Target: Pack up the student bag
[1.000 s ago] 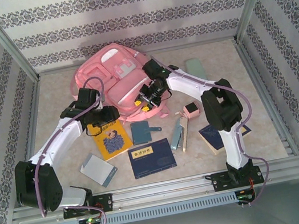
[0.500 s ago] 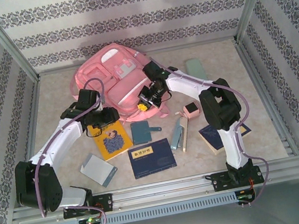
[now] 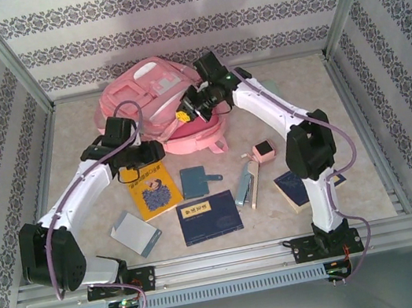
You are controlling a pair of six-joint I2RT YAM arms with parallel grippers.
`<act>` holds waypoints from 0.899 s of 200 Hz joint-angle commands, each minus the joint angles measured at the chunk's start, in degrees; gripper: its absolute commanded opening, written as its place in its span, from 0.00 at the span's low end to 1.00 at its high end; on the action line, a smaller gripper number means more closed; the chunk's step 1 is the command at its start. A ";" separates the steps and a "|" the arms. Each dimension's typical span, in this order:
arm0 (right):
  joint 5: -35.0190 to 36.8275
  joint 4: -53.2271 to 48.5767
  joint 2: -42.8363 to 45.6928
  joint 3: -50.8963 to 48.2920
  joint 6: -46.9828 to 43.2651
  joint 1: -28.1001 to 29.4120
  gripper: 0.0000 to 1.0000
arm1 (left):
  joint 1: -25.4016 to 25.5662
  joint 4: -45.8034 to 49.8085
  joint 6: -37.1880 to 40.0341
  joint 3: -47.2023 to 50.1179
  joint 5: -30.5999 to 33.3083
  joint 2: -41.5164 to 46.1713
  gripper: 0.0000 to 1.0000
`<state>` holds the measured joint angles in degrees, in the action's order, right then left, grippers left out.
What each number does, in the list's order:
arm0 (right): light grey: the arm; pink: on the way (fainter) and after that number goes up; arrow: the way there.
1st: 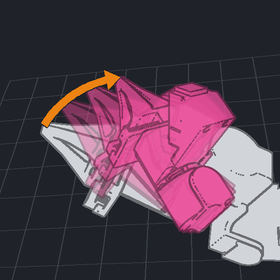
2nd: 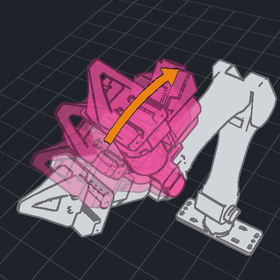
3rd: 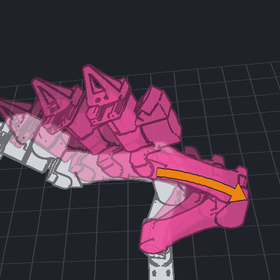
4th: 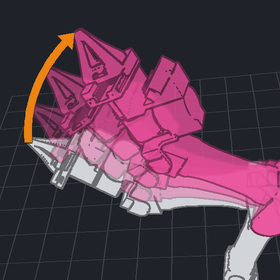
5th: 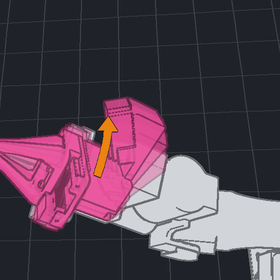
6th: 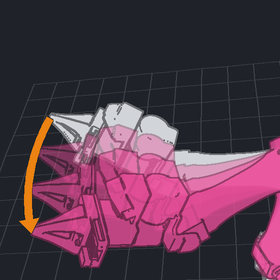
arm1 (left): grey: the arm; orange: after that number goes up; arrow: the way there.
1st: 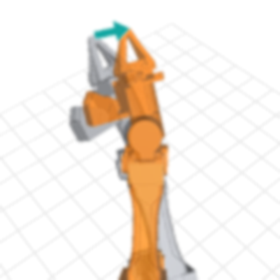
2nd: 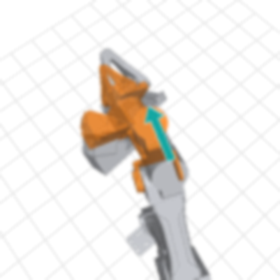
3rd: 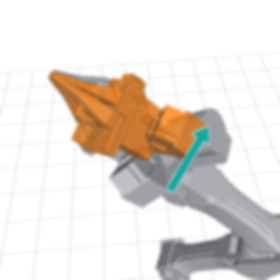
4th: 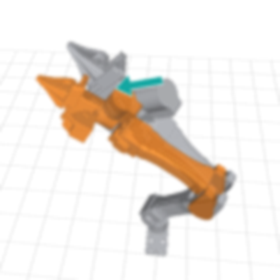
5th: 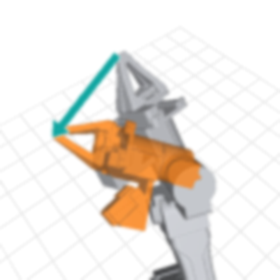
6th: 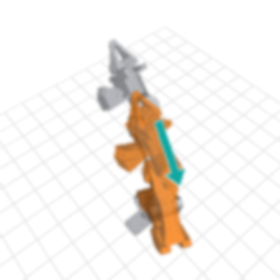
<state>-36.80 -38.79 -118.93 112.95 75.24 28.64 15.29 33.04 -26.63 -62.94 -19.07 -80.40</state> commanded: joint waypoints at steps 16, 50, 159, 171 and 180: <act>-0.95 3.29 2.23 4.92 3.90 -0.27 0.00 | -0.27 -2.11 1.93 -2.84 0.44 -3.35 0.53; -1.08 3.27 2.29 6.23 4.99 -0.17 0.00 | -0.34 -3.87 3.20 -4.28 1.92 -6.93 0.53; -1.20 4.33 2.99 6.10 7.08 0.53 0.00 | 1.64 -15.55 5.80 -4.92 1.98 -10.30 0.47; -1.08 4.23 3.16 6.06 7.12 0.54 0.00 | 1.83 -15.75 6.11 -4.96 2.05 -11.04 0.42; -1.00 4.24 3.32 5.92 7.27 0.49 0.00 | 1.92 -16.13 6.25 -4.92 2.16 -11.39 0.39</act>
<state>-36.95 -38.70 -118.91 116.42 81.34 28.75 16.56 20.67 -22.22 -67.11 -17.80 -89.78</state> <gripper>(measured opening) 0.058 0.421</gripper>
